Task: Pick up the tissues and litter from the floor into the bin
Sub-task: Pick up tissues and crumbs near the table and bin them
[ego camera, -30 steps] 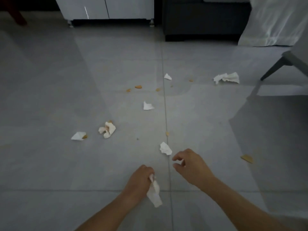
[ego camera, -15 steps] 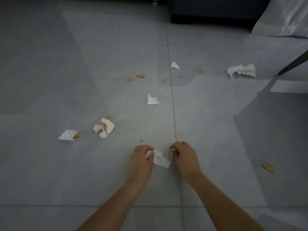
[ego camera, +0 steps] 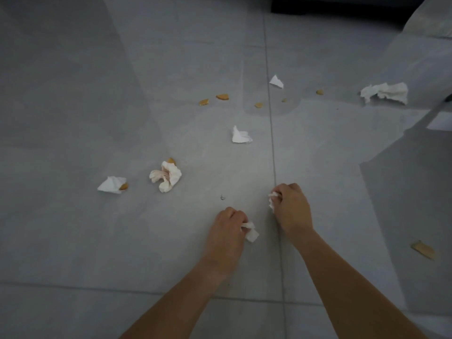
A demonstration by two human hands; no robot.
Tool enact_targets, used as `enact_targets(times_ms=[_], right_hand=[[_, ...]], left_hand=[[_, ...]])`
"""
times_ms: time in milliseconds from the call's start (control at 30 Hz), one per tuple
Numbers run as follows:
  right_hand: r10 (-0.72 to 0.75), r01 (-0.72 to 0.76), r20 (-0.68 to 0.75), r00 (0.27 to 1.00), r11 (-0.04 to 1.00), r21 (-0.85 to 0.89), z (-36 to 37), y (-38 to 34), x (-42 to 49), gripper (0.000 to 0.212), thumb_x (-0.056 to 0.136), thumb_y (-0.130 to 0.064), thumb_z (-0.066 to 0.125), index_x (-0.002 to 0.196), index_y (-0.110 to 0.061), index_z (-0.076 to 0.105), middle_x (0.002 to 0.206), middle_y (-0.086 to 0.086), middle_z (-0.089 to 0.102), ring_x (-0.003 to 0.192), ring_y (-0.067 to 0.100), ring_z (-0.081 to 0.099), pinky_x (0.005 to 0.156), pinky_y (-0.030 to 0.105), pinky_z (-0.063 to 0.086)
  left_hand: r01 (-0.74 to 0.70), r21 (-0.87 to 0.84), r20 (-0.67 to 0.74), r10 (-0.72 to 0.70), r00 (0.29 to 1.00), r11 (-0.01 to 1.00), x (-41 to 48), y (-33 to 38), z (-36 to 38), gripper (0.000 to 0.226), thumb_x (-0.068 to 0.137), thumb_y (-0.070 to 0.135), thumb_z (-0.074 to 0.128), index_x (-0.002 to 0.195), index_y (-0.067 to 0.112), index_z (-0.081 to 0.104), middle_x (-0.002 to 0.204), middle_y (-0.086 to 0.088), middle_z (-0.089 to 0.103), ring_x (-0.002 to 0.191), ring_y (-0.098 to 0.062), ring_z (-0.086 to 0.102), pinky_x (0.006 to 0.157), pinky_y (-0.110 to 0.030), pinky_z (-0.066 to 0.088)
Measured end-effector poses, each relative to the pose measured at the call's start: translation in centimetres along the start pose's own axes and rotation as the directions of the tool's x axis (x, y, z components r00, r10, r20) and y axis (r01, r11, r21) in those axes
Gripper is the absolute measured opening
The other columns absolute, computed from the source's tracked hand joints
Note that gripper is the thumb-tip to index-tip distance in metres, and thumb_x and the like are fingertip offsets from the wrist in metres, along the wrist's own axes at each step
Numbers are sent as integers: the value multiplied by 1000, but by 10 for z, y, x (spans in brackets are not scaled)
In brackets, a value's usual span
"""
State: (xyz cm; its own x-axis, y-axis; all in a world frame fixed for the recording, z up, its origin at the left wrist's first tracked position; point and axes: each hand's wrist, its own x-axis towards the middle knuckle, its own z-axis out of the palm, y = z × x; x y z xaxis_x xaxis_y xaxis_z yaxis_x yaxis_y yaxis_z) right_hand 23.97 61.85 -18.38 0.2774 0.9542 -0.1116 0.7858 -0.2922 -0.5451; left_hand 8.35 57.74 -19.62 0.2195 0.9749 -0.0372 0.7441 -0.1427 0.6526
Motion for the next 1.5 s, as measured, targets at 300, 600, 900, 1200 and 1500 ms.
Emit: enact_targets(times_ms=[300, 600, 900, 1200, 1500], right_hand=[[10, -53, 110, 994, 916, 397, -19, -29, -72, 7, 83, -15, 64, 81, -19, 69, 69, -3, 66, 69, 17, 63, 69, 34, 54], [29, -40, 29, 999, 871, 489, -67, -17, -105, 9, 82, -16, 65, 78, -23, 61, 69, -7, 65, 64, 8, 59, 60, 17, 47], [-40, 59, -86, 996, 969, 238, -89, -4, -121, 7, 82, -21, 62, 83, -19, 68, 88, 0, 63, 81, 14, 58, 69, 21, 46], [-11, 18, -41, 999, 985, 174, -93, 78, -153, 53, 82, -39, 63, 129, -24, 45, 118, -2, 46, 87, 5, 53, 79, 16, 41], [399, -410, -138, 906, 910, -63, -149, 210, -91, 46, 80, -6, 64, 124, -7, 53, 124, 27, 49, 104, 41, 56, 92, 40, 44]], left_hand=[[239, -364, -80, -286, 955, 900, -6, 31, -9, 12, 84, 15, 60, 88, 11, 70, 81, 3, 65, 78, -12, 58, 63, -13, 37], [469, -883, 441, -313, 841, 16, -29, 99, -17, 23, 91, 8, 42, 90, -3, 63, 93, -22, 65, 85, -26, 64, 71, -33, 56], [519, -850, 479, -274, 834, 94, -43, 140, -24, 27, 92, -2, 41, 72, 0, 59, 48, -4, 64, 48, -11, 62, 47, -17, 51], [509, -855, 502, -403, 765, -98, -43, 115, -19, 14, 90, -9, 43, 83, -8, 55, 90, -22, 57, 79, -27, 58, 51, -23, 58], [543, -835, 518, -470, 715, -94, -43, 92, -16, 22, 90, -15, 37, 78, -6, 53, 83, -19, 54, 75, -27, 53, 43, -22, 55]])
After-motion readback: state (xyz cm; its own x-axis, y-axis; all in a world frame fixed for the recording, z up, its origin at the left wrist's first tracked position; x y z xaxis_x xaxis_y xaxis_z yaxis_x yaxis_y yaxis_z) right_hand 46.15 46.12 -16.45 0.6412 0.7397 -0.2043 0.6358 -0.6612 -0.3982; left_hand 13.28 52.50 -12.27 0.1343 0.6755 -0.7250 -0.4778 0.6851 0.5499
